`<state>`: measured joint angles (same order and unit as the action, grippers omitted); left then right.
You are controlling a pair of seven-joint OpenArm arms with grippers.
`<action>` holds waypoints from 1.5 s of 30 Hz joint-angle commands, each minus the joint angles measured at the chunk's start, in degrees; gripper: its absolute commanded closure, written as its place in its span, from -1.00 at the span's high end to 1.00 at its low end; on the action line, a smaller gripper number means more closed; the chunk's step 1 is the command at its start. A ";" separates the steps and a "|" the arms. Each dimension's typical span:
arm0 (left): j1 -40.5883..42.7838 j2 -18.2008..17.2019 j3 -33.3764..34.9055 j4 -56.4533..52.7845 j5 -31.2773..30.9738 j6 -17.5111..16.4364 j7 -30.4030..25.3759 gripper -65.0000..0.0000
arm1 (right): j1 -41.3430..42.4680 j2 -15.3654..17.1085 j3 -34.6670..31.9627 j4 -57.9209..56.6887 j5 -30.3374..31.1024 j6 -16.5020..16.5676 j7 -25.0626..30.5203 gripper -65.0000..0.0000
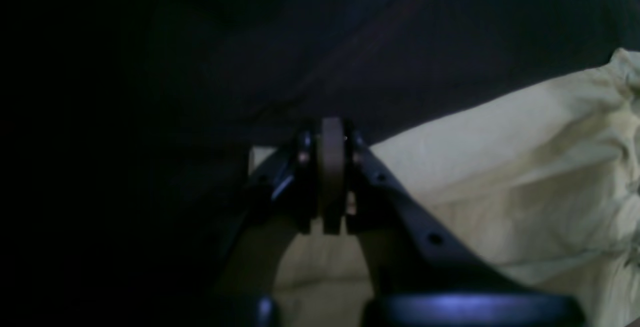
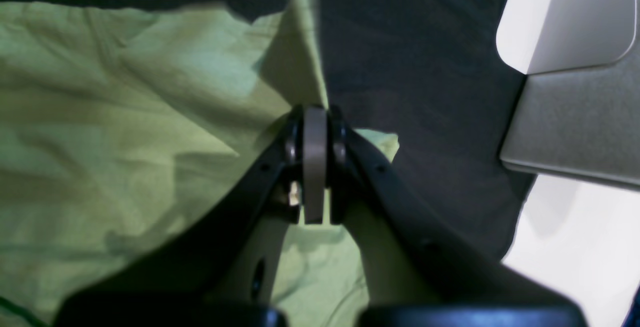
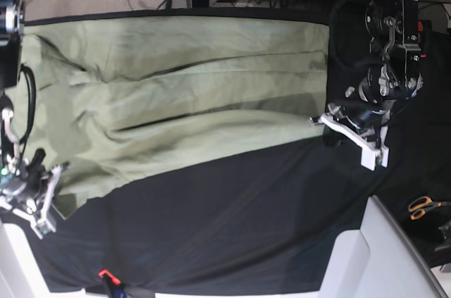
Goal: Fold the T-shirt properly
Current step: 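Fold the shirt edge over the body with the right gripper toward the left gripper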
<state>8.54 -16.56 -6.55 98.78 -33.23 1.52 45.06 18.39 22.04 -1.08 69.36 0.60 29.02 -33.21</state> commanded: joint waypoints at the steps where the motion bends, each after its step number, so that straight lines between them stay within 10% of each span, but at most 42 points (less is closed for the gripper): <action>1: -0.14 -0.72 -0.18 2.01 -0.48 -0.16 -0.62 -1.00 | 0.38 0.95 0.42 2.51 0.23 -0.14 0.73 -1.00; 16: 3.55 -2.30 -0.18 3.59 -0.48 -0.42 1.76 -1.00 | -11.67 0.86 7.19 16.75 0.23 -0.05 -14.39 -1.00; 45: 8.21 -7.66 4.66 4.91 -0.48 -0.51 1.67 -1.00 | -28.63 -0.55 15.46 30.99 0.23 -0.31 -23.54 -1.00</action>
<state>16.62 -23.66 -1.52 102.65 -33.34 1.26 47.24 -10.55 20.75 13.85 99.37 1.21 28.93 -56.88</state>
